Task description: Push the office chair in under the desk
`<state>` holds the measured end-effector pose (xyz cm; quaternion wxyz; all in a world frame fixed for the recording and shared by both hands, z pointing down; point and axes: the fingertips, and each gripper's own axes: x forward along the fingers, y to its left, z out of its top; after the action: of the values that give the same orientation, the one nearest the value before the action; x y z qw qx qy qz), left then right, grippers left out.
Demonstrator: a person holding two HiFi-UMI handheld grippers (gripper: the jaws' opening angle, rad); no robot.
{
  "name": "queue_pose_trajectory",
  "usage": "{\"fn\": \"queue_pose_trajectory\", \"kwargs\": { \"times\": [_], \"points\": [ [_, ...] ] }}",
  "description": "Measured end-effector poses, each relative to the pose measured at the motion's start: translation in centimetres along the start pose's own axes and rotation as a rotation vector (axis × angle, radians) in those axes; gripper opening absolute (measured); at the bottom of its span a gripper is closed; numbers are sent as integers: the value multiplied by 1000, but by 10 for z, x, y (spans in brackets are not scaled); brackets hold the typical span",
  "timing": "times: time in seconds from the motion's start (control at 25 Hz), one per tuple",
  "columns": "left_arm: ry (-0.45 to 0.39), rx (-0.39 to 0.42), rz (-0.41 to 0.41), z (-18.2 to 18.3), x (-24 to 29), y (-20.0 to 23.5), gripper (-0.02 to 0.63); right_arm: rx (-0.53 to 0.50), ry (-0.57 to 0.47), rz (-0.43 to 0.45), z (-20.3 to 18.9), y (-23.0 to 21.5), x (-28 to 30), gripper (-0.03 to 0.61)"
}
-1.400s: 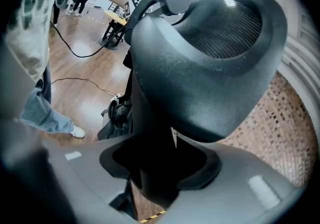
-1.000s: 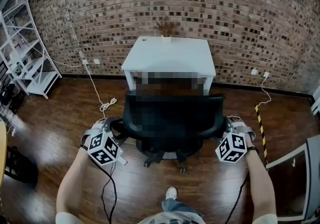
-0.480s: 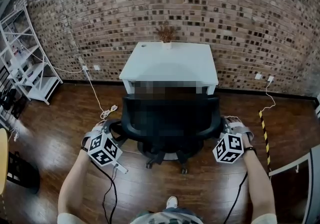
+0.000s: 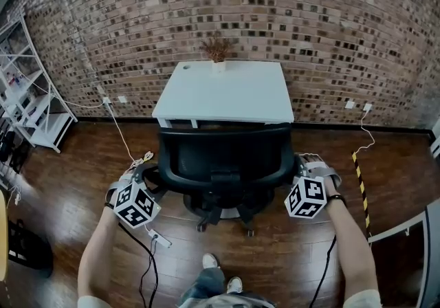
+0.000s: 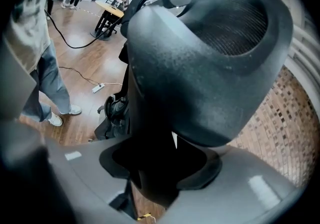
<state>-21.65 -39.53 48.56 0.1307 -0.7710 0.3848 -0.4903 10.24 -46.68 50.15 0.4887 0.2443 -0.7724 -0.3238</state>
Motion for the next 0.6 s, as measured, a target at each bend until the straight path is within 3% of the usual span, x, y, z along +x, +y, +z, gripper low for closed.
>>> {"fn": "queue_pose_trajectory", "kwargs": {
  "times": [0.6],
  "points": [
    [-45,21,-15,-8,66,79,253,16,55,-29,0,-54,71,206]
  ]
}}
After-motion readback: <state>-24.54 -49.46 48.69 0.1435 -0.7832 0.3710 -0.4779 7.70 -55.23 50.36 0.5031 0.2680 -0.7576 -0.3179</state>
